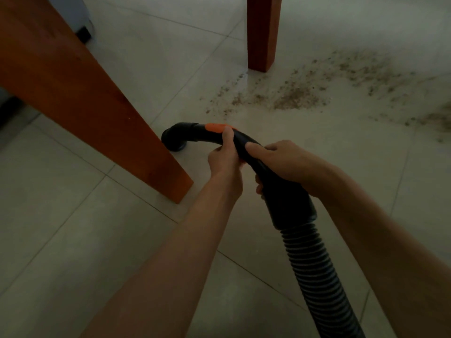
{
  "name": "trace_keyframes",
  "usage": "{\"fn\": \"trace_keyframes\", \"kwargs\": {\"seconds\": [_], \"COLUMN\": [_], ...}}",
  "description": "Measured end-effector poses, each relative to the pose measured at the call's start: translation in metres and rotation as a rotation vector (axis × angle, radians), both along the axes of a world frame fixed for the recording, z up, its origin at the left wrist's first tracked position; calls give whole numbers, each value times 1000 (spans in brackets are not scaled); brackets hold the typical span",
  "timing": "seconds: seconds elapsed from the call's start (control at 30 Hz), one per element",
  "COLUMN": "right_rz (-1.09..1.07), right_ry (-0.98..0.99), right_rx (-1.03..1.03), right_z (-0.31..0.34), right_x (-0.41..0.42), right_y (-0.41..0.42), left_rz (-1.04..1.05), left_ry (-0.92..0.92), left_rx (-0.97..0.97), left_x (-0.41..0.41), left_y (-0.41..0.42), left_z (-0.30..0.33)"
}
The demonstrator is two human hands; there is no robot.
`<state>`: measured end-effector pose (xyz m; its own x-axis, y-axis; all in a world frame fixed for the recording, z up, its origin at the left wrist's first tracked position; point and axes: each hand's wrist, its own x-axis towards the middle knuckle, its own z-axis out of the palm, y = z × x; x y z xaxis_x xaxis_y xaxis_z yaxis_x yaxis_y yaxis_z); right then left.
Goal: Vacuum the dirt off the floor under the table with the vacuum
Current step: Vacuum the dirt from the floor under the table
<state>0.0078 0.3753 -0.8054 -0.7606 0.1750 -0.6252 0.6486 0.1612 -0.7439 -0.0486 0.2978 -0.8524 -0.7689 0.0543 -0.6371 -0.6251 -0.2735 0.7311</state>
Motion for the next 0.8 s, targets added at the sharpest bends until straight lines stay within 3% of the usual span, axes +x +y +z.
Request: {"fn": "trace_keyframes", "kwargs": {"seconds": [0.23,0.53,0.8], "right_rz": [-17,-69,-55], "right_ry": [-29,55,-15], "right_rx": [-60,46,-21], "right_z": [3,-13,2], "right_x": [9,-2,20], "right_y": [2,-37,-17], "left_rz": [-32,-12,-44], "left_ry": [-14,-74,-39], "left_rx": [-35,-142,-99], "left_x": [9,-7,16], "left_y": [-3,-17,-13], "left_z": [-1,6,4]}}
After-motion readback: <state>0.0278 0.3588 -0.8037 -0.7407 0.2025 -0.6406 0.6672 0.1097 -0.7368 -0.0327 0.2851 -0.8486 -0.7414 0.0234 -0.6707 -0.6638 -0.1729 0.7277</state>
